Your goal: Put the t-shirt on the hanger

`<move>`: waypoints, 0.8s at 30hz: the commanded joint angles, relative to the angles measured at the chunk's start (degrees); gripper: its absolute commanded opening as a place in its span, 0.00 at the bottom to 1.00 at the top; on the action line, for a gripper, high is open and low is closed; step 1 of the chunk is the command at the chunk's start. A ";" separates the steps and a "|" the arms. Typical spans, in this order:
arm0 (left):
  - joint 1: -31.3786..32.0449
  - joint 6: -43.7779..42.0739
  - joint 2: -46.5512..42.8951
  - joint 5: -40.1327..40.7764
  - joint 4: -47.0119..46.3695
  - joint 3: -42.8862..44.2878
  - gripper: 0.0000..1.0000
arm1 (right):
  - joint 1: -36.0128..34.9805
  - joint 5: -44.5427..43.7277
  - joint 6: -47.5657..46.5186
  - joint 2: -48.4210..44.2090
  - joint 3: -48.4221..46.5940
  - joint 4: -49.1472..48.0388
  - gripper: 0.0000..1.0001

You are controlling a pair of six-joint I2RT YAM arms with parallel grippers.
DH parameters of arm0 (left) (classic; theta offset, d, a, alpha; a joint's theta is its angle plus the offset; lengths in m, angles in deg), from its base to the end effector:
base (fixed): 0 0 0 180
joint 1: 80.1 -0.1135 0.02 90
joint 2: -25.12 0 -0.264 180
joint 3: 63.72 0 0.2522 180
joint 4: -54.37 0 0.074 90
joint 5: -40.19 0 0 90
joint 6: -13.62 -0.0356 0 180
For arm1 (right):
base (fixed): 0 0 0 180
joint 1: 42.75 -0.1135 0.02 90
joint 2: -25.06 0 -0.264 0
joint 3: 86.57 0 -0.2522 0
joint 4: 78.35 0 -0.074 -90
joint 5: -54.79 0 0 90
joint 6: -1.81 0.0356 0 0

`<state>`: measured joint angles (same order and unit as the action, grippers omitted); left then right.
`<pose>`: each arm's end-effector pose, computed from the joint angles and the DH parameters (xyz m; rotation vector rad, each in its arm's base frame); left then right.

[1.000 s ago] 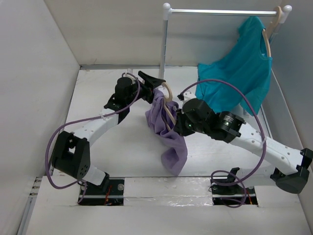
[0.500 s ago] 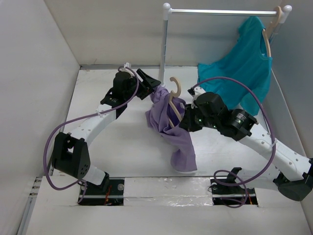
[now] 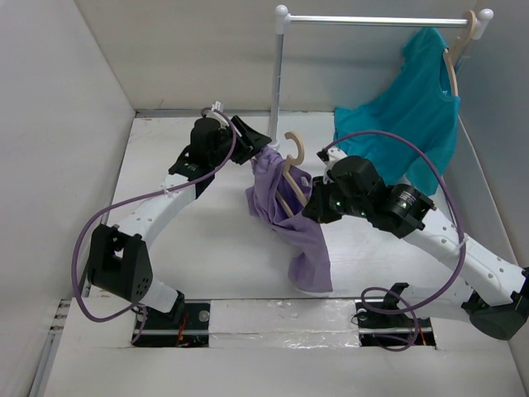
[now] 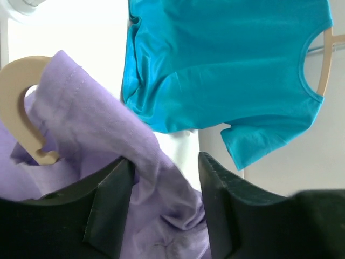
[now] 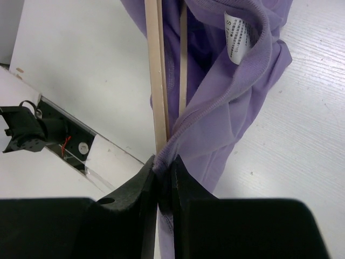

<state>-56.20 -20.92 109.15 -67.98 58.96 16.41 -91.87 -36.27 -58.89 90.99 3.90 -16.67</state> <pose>0.3162 -0.1523 0.3430 -0.2613 1.8747 -1.2625 0.1508 0.1732 0.3879 -0.3915 2.3021 0.7020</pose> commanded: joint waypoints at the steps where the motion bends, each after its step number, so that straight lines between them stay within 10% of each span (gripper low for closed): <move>1: 0.01 -4.57 -1.32 -1.08 0.73 4.20 0.48 | 0.34 0.53 -0.82 -2.03 0.09 -3.19 0.00; 7: 0.01 -5.71 -0.97 -0.29 2.57 5.26 0.56 | 0.34 0.44 -1.17 -2.91 -1.31 -3.71 0.00; 16: 0.01 -10.20 0.70 0.42 8.02 8.78 0.28 | 2.98 0.53 -2.32 -3.35 -1.40 -3.71 0.00; 24: 0.01 -11.95 0.35 3.14 9.08 9.74 0.55 | 4.04 0.62 -2.93 -4.23 -0.96 -3.10 0.00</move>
<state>-56.18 -30.29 110.13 -66.30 68.36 23.21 -88.36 -36.03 -60.44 89.11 4.21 -16.58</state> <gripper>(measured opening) 0.539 0.159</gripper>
